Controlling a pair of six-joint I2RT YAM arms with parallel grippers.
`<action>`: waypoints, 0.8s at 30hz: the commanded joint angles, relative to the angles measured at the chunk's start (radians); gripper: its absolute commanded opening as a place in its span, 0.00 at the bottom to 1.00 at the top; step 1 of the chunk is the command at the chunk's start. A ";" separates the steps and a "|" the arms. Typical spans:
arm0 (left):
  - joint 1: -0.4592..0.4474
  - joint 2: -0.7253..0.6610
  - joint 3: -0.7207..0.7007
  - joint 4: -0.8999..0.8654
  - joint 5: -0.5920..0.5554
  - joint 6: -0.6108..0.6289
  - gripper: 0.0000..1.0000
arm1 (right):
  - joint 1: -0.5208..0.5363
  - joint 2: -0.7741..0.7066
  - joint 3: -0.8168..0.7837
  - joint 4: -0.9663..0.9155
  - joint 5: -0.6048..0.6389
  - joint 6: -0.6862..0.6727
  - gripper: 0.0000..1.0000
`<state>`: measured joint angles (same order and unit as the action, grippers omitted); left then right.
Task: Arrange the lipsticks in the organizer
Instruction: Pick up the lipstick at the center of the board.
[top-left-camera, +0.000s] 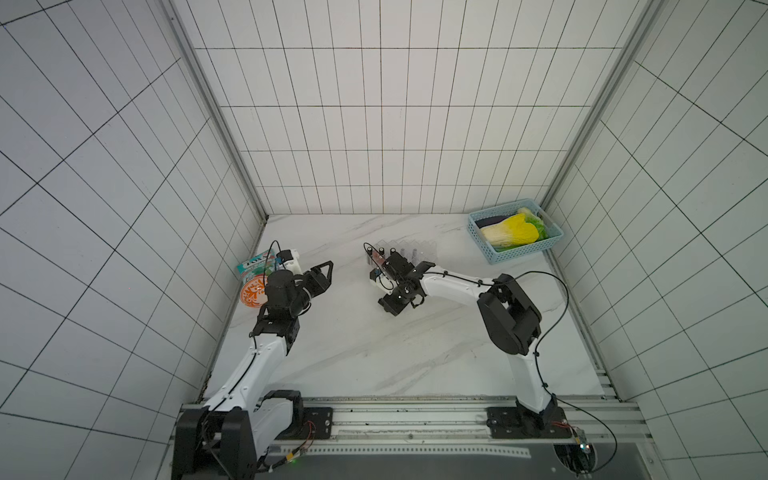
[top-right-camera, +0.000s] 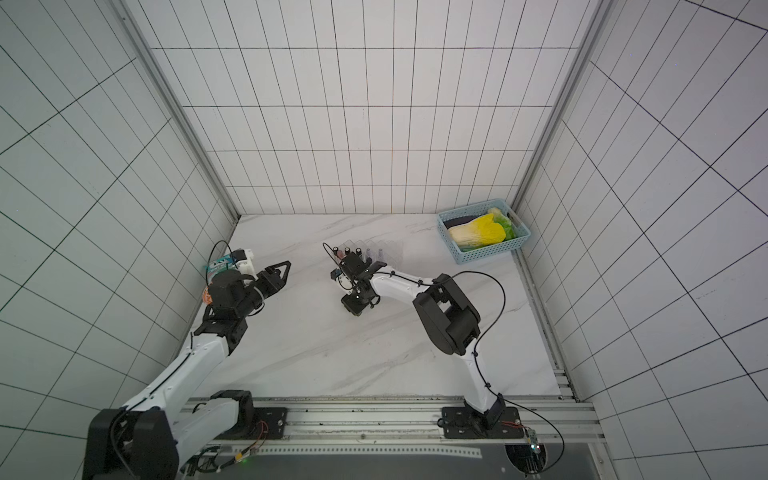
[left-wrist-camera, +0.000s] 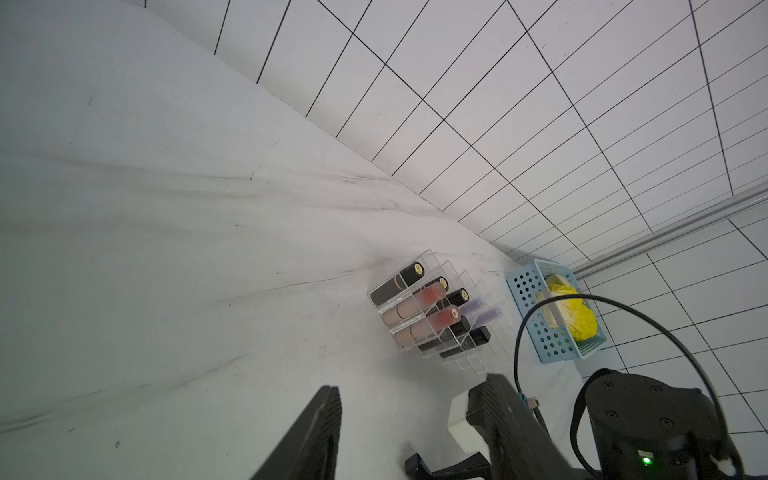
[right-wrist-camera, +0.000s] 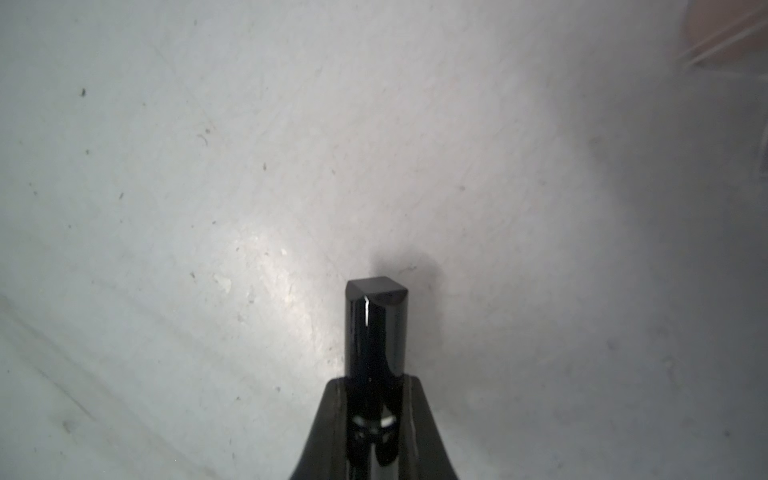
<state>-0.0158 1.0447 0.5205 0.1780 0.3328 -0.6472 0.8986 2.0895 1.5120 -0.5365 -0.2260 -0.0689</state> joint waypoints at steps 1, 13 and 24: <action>-0.002 0.016 0.028 0.045 0.038 0.009 0.54 | 0.001 -0.063 -0.059 -0.004 0.004 0.037 0.06; -0.058 0.145 0.177 0.128 0.567 0.016 0.73 | -0.142 -0.503 -0.277 0.079 -0.191 0.129 0.03; -0.330 0.259 0.287 0.271 0.776 -0.032 0.82 | -0.224 -0.824 -0.362 0.099 -0.474 0.245 0.10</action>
<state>-0.3050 1.2873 0.7696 0.3653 1.0340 -0.6548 0.6796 1.3003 1.1881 -0.4423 -0.5640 0.1234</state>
